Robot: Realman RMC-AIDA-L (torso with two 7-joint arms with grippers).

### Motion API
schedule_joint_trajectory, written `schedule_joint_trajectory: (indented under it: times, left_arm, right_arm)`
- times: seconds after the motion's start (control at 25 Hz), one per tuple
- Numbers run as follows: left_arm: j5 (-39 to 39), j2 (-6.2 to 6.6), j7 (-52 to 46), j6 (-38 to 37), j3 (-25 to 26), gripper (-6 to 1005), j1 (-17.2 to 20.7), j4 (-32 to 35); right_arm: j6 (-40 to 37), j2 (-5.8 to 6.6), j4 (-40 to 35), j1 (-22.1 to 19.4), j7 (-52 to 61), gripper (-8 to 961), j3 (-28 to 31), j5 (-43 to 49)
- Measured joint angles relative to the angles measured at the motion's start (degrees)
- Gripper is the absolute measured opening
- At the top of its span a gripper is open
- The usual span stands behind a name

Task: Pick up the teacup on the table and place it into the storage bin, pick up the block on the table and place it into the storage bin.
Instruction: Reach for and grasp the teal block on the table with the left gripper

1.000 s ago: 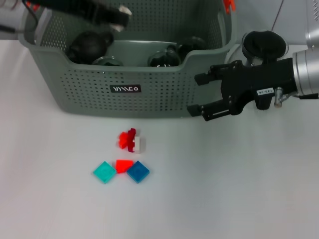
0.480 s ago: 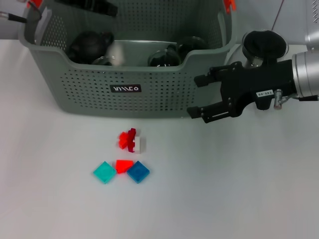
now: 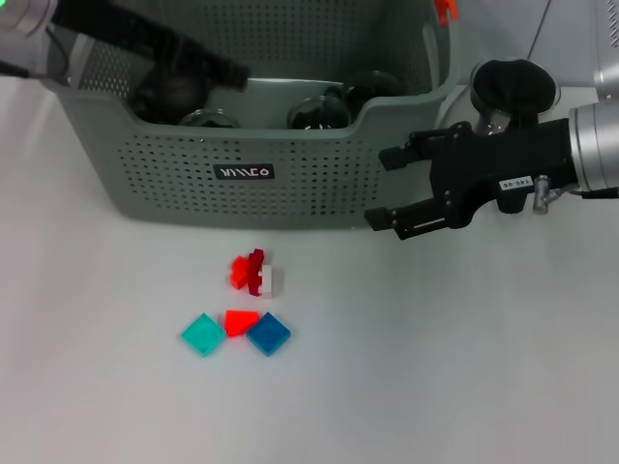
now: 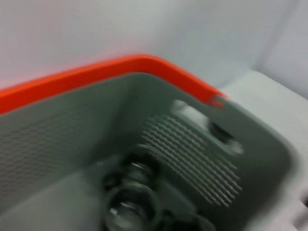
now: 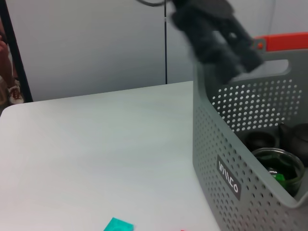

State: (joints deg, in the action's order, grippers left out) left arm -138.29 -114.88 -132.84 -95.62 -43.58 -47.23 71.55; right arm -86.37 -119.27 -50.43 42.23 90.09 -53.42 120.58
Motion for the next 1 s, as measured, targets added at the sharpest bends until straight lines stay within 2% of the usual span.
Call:
schedule_joint_trajectory:
  times: [0.04, 0.2, 0.36, 0.52, 0.64, 0.68, 0.72, 0.84, 1.0]
  left_arm:
    - [0.0, -1.04, 0.7, -2.7, -0.3, 648, 1.2, 3.5]
    - [0.1, -3.84, 1.0, -9.5, -3.4, 804, 5.9, 13.6]
    - [-0.7, -6.28, 0.8, -13.1, -7.3, 881, 11.2, 22.0]
    - [-2.3, -7.73, -0.1, -14.8, -11.7, 899, 15.6, 26.6]
    - [-5.0, -8.92, -0.4, -15.0, -15.0, 898, 17.4, 26.5]
    - [-5.0, -8.92, -0.4, -15.0, -15.0, 897, 17.4, 26.5]
    - [-7.3, -9.47, -1.0, -14.3, -19.0, 897, 18.2, 24.1]
    - [-8.9, -9.57, -2.4, -12.1, -22.7, 896, 18.0, 19.9]
    - [-10.5, -9.44, -4.3, -9.1, -25.1, 894, 16.6, 13.5]
  right_arm:
    - [0.2, 0.00, 0.1, 0.0, 0.0, 878, 0.0, 0.0]
    - [0.6, 0.00, 0.4, -0.1, 0.0, 878, 0.8, 0.0]
    - [0.7, 0.00, 0.4, -0.2, 0.0, 878, 1.8, 0.0]
    - [1.2, -0.01, 0.4, -0.2, 0.0, 878, 2.3, 0.0]
    - [2.0, -0.04, 0.5, -0.2, 0.2, 878, 2.3, 0.0]
    - [2.1, -0.05, 0.5, -0.2, 0.2, 878, 2.3, 0.0]
    - [2.1, -0.05, 0.5, -0.2, 0.3, 877, 2.4, 0.0]
    - [2.2, -0.07, 0.5, -0.1, 0.3, 877, 2.4, 0.0]
    - [2.2, -0.09, 0.5, 0.0, 0.2, 877, 2.4, 0.0]
